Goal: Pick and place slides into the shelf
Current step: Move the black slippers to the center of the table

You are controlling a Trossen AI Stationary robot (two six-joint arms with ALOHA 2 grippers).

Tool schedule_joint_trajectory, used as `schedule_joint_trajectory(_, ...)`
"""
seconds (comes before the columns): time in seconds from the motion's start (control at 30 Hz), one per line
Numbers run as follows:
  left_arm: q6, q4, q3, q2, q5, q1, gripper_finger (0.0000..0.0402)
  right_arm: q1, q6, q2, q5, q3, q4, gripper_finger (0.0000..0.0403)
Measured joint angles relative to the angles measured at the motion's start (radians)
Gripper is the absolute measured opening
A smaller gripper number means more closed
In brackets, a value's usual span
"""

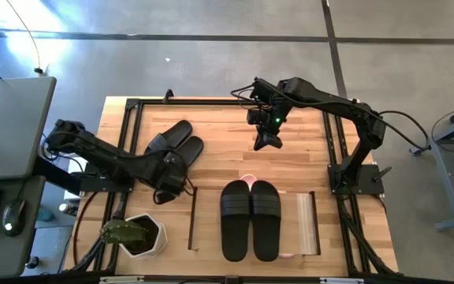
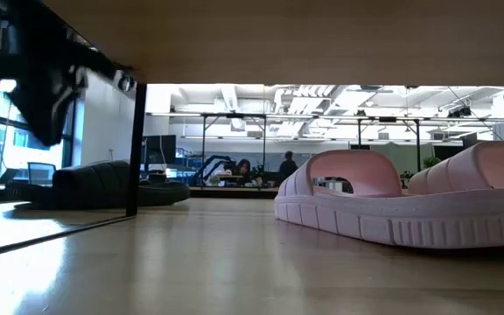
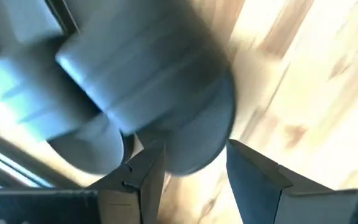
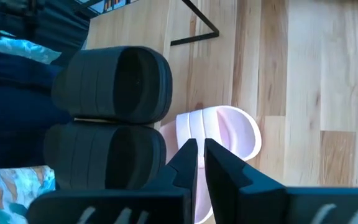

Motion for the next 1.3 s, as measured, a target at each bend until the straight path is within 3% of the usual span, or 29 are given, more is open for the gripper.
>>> schedule_joint_trajectory(0.13, -0.021, -0.045, 0.094, -0.059, -0.015, 0.026, 0.0154, -0.001, -0.001, 0.0, -0.001, 0.0, 0.0, 0.0021)
schedule_joint_trajectory(0.23, -0.026, -0.055, 0.147, -0.117, 0.043, 0.102, 0.0154, -0.002, 0.001, 0.0, -0.003, 0.0, -0.003, 0.0021)
schedule_joint_trajectory(0.43, -0.061, -0.058, 0.167, -0.196, 0.266, 0.415, 0.0154, -0.002, 0.047, 0.0, -0.027, 0.0, -0.019, 0.0021)
schedule_joint_trajectory(0.7, 0.201, 0.064, 0.167, -0.155, 0.498, 0.821, 0.0154, -0.002, 0.061, 0.0, -0.09, 0.0, -0.04, 0.0021)
schedule_joint_trajectory(0.97, 0.06, -0.044, 0.165, -0.096, 0.35, 1.02, 0.0154, -0.002, 0.086, 0.0, -0.086, 0.0, -0.049, 0.0021)
schedule_joint_trajectory(1.13, -0.013, -0.113, 0.165, -0.096, 0.238, 1.049, 0.0154, -0.002, 0.079, 0.0, -0.085, 0.0, -0.053, 0.0021)
schedule_joint_trajectory(1.3, -0.116, -0.216, 0.127, -0.096, 0.229, 1.047, 0.0154, -0.002, 0.06, 0.0, -0.085, 0.0, -0.067, 0.0021)
